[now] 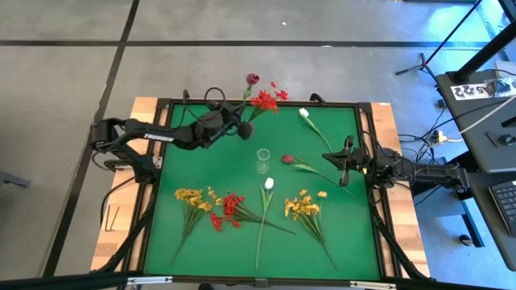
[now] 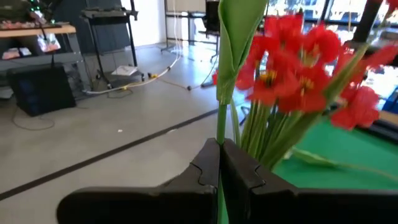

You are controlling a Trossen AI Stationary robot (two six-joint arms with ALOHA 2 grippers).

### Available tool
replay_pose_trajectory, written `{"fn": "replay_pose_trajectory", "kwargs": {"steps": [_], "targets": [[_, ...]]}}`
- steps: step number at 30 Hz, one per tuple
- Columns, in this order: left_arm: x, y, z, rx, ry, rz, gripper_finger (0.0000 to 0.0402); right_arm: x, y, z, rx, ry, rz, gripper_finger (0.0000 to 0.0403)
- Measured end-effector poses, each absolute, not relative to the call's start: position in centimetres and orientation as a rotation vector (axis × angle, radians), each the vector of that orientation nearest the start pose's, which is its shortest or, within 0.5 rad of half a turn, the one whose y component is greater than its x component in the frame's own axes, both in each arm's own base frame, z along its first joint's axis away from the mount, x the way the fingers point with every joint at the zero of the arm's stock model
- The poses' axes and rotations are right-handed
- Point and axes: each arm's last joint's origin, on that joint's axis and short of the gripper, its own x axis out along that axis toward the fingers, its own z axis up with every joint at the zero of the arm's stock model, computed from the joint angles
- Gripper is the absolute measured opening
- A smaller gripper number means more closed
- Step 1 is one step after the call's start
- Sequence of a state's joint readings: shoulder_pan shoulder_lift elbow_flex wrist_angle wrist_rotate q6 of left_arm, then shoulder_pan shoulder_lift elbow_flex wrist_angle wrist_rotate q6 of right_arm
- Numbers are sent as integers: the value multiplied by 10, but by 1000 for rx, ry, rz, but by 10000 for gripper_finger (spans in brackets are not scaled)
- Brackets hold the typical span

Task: Sort flowers into vase by color
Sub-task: Put the dark red flower into the purple vase, then put the top white flower into the transparent vase

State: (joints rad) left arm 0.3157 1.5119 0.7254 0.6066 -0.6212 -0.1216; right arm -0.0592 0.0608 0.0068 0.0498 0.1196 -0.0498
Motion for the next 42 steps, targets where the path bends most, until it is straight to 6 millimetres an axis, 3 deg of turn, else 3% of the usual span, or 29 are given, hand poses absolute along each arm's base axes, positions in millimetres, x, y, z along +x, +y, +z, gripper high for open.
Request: {"fn": "replay_pose_trajectory", "kwargs": {"steps": [11, 23, 32, 38, 42], "targets": [[297, 115, 195, -72, 216, 945, 14, 101, -9, 166, -50, 9, -179, 1], [303, 98, 198, -71, 247, 843, 148, 100, -9, 166, -49, 9, -179, 1], [278, 80, 236, -70, 257, 872, 228, 101, -9, 166, -50, 9, -179, 1], [253, 57, 273, -205, 122, 808, 233, 100, -9, 166, -49, 9, -179, 1], [250, 35, 285, -306, 81, 575, 222, 101, -9, 166, -50, 9, -179, 1]]}}
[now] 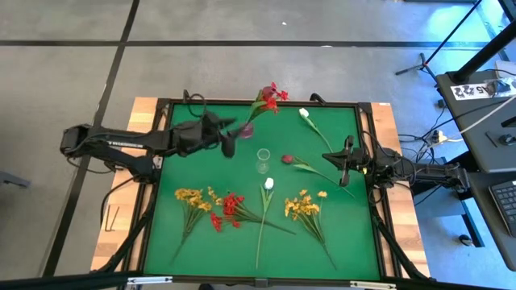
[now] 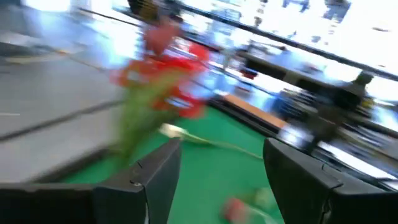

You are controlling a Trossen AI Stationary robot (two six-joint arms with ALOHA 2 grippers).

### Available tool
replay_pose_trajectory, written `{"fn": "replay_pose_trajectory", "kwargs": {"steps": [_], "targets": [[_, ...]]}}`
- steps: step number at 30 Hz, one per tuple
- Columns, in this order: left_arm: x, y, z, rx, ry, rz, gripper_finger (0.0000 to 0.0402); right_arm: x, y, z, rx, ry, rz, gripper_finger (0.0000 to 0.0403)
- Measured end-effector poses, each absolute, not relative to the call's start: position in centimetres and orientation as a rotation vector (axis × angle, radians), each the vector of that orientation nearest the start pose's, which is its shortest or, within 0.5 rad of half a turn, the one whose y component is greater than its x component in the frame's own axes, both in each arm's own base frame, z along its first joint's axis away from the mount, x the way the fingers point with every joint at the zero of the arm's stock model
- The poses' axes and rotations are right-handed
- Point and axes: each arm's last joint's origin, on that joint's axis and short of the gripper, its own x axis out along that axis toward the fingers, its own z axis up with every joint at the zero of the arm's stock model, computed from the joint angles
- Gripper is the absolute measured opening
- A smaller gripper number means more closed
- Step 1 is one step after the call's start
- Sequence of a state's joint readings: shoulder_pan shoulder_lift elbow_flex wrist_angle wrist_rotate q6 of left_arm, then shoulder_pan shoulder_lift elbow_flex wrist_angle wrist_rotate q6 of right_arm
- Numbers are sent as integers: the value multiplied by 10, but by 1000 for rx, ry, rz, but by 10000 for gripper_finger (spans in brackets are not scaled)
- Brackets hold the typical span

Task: Sort flowers into vase by color
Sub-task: Put the top white flower into the transparent vase

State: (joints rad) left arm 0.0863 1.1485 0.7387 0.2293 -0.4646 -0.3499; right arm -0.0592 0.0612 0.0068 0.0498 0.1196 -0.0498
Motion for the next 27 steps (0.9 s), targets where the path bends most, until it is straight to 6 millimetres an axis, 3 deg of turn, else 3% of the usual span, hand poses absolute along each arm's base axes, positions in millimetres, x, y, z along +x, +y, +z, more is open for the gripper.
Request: {"fn": "replay_pose_trajectory", "kwargs": {"steps": [5, 13, 21, 27], "targets": [[253, 3, 284, -304, 116, 418, 210, 101, -9, 166, -50, 5, -179, 1], [255, -31, 277, -281, 164, 325, 204, 101, -9, 166, 6, -1, -156, 1], [253, -47, 275, -279, 179, 271, 204, 99, -9, 184, 156, -97, -171, 1], [252, -48, 275, -271, 175, 300, 204, 102, -10, 205, 111, -58, -201, 1]]}}
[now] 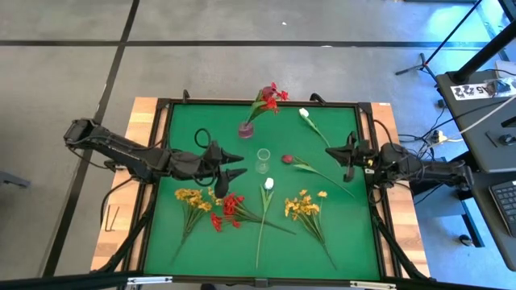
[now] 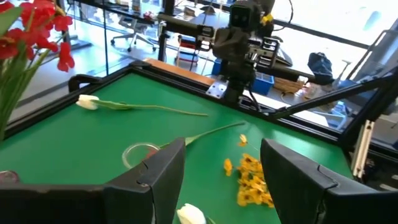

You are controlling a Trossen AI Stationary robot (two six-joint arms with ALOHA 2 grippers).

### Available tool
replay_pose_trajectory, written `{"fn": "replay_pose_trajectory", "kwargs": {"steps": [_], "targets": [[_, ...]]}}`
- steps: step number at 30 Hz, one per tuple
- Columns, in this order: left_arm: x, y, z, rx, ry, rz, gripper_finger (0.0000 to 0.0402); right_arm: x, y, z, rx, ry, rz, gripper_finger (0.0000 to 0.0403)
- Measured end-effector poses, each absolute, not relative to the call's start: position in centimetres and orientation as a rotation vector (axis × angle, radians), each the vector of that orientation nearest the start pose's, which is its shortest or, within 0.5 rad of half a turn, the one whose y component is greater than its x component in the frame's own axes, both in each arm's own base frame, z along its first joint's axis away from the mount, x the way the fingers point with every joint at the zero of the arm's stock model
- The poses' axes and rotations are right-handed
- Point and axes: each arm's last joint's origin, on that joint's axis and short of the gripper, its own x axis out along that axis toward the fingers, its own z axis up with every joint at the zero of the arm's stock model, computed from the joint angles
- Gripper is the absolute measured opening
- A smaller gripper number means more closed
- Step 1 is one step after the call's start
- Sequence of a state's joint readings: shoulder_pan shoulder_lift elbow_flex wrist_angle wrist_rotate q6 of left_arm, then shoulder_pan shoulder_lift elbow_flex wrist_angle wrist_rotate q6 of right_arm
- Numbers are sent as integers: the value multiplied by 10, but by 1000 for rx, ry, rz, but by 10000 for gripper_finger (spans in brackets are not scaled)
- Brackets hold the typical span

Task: Sort flowers into vase by color
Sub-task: Put the top white flower into the transparent vase

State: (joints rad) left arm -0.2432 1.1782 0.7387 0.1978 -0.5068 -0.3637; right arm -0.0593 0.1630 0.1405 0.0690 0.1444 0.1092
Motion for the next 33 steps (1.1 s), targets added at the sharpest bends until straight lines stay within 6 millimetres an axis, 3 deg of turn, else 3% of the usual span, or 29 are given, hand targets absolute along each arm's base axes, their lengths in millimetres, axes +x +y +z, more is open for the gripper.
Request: {"fn": "replay_pose_trajectory", "kwargs": {"steps": [8, 12, 18, 24, 27, 30, 33], "targets": [[251, -48, 271, -261, 214, 314, 204, 105, -16, 208, 70, -24, -420, 1], [252, -45, 271, -297, 209, 326, 204, 105, -17, 207, 83, -19, -449, 1], [258, -23, 269, -325, 185, 414, 204, 104, -17, 195, 223, 70, -463, 1], [278, -2, 250, -334, 229, 406, 204, 103, -17, 188, 361, 106, -499, 4], [284, 0, 237, -337, 283, 418, 204, 104, -17, 191, 389, 64, -484, 19], [288, -6, 230, -344, 304, 407, 204, 106, -15, 204, 429, -44, -357, 39], [287, -16, 230, -322, 315, 377, 204, 105, -14, 217, 363, -73, -310, 56]]}}
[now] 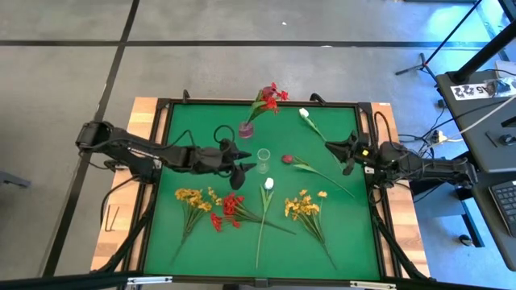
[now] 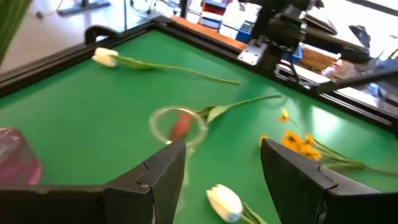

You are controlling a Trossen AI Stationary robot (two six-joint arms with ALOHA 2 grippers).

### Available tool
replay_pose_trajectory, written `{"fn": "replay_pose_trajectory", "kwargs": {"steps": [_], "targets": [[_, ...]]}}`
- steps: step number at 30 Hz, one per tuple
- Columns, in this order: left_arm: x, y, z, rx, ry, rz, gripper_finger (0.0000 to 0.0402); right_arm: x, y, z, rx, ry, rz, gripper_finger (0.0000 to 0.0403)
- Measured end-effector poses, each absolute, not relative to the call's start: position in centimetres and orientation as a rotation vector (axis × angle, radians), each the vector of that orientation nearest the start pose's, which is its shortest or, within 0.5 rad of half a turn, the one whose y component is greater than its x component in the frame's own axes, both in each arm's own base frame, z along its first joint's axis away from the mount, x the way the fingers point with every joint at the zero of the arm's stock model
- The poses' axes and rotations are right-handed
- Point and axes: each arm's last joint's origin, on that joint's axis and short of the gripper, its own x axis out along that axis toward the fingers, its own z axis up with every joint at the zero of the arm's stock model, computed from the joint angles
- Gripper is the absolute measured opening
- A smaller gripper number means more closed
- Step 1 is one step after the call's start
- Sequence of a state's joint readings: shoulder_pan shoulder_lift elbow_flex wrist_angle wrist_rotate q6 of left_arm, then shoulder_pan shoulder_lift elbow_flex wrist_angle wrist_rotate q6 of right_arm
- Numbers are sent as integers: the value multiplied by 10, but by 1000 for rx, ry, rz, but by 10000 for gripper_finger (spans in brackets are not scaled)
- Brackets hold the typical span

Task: Sort flowers into vase by color
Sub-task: Put the top white flower into the transparent vase

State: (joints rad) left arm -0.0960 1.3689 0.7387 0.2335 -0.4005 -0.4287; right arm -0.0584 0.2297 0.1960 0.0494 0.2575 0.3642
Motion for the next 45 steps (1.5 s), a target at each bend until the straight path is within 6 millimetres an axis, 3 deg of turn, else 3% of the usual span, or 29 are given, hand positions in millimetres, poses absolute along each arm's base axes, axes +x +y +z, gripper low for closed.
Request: {"fn": "replay_pose_trajectory", "kwargs": {"steps": [8, 13, 16, 23, 36, 45], "targets": [[277, -39, 240, -205, 274, 430, 204, 106, -18, 236, 250, 78, -472, 77], [272, -42, 243, -165, 281, 457, 204, 112, -19, 240, 235, 233, -551, 90], [272, -38, 242, -121, 297, 471, 204, 118, -20, 239, 242, 301, -572, 98], [274, -22, 241, -52, 329, 516, 204, 133, -20, 246, 191, 260, -521, 101], [275, 30, 240, -137, 338, 539, 204, 132, -24, 235, 121, 359, -696, 102], [276, 31, 241, -183, 318, 535, 204, 149, -43, 216, 57, 532, -767, 102]]}}
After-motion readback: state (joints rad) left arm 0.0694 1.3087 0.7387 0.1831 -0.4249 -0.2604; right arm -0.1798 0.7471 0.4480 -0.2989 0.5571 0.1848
